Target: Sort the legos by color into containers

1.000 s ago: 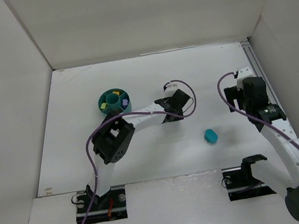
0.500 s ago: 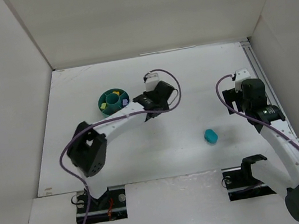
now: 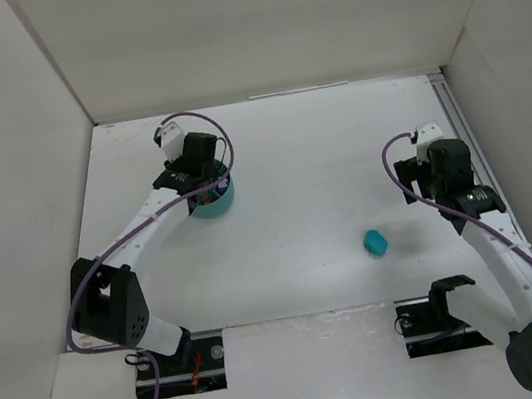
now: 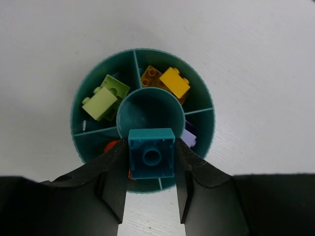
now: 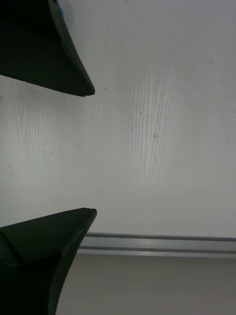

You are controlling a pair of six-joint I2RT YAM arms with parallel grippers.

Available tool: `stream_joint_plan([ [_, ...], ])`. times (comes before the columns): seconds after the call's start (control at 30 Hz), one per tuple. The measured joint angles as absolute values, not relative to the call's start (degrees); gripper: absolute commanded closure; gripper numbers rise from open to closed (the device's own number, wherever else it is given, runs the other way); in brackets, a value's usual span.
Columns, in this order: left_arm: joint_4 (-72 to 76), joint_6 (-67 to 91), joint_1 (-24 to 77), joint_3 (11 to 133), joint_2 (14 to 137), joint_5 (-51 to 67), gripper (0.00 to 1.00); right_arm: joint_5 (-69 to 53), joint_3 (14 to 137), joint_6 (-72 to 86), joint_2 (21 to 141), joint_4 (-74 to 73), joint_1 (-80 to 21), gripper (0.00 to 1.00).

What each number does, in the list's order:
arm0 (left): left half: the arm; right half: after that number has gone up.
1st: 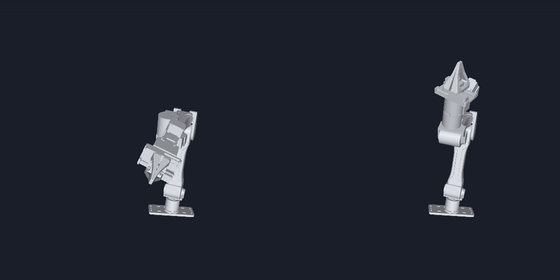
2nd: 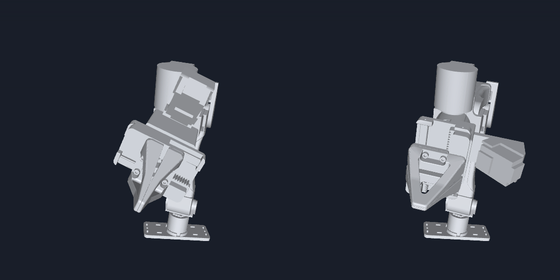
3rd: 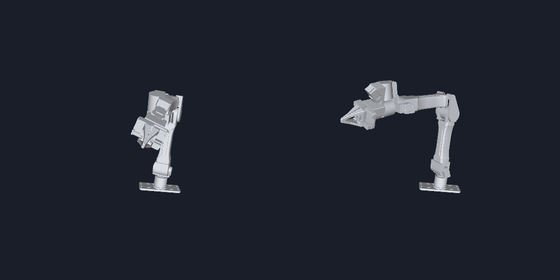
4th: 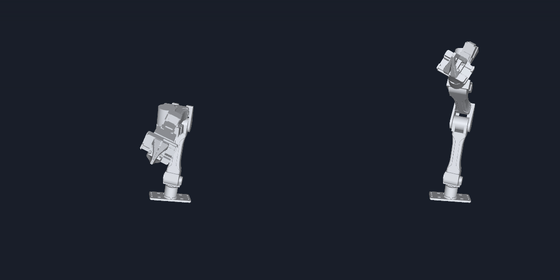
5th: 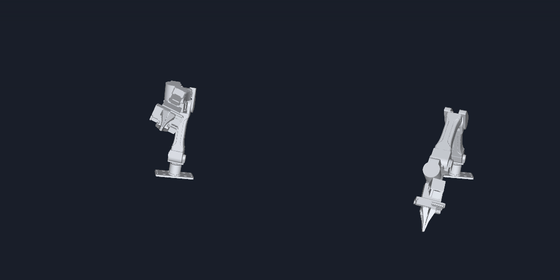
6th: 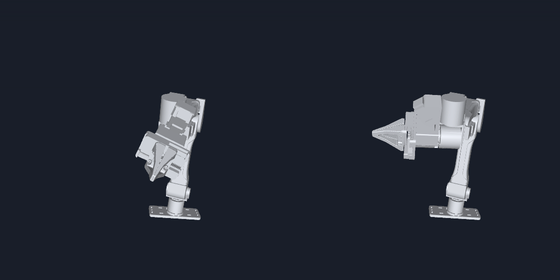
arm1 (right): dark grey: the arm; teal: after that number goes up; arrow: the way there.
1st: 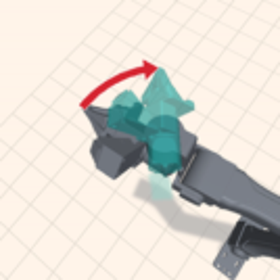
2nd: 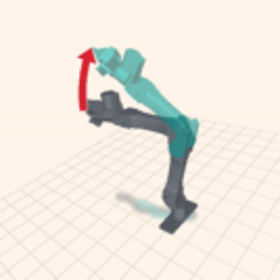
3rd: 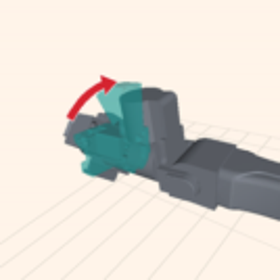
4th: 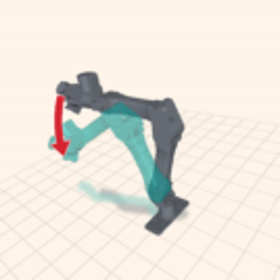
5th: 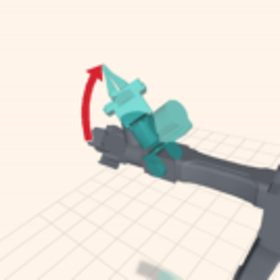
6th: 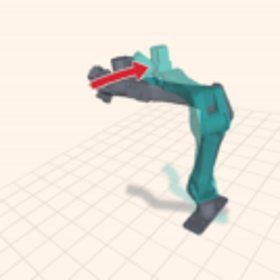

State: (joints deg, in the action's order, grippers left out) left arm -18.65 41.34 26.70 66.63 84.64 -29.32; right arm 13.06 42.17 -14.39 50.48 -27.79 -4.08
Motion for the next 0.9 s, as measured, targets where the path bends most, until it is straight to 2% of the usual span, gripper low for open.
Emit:
stream_joint_plan([
  [0.37, -15.3, 39.4, 22.3, 65.9, 86.7, -27.1, 0.76, 13.1, 42.2, -15.1, 51.5, -27.8, -4.1, 0.00],
  [0.47, -15.1, 39.0, 21.9, 65.9, 87.9, -26.9, 0.69, 13.1, 42.2, -15.3, 52.0, -27.8, -4.1, 0.00],
  [0.5, -14.9, 38.9, 21.7, 65.9, 88.3, -26.6, 0.61, 13.1, 42.2, -15.3, 52.1, -27.9, -4.1, 0.00],
  [0.6, -14.3, 38.8, 21.6, 65.9, 89.0, -25.9, 0.50, 12.6, 42.2, -15.6, 52.2, -27.9, -4.1, 0.00],
  [0.63, -14.2, 38.7, 21.6, 65.9, 89.1, -25.7, 0.43, 12.1, 42.2, -15.7, 52.2, -27.9, -4.1, 0.00],
  [0.87, -13.7, 38.0, 21.6, 65.9, 87.9, -23.9, 0.32, 3.0, 41.5, -17.4, 52.1, -27.7, -4.1, 0.00],
  [0.9, -13.7, 37.8, 21.6, 65.9, 87.4, -23.6, 0.27, 1.2, 40.8, -17.7, 52.1, -27.8, -4.1, 0.00],
])
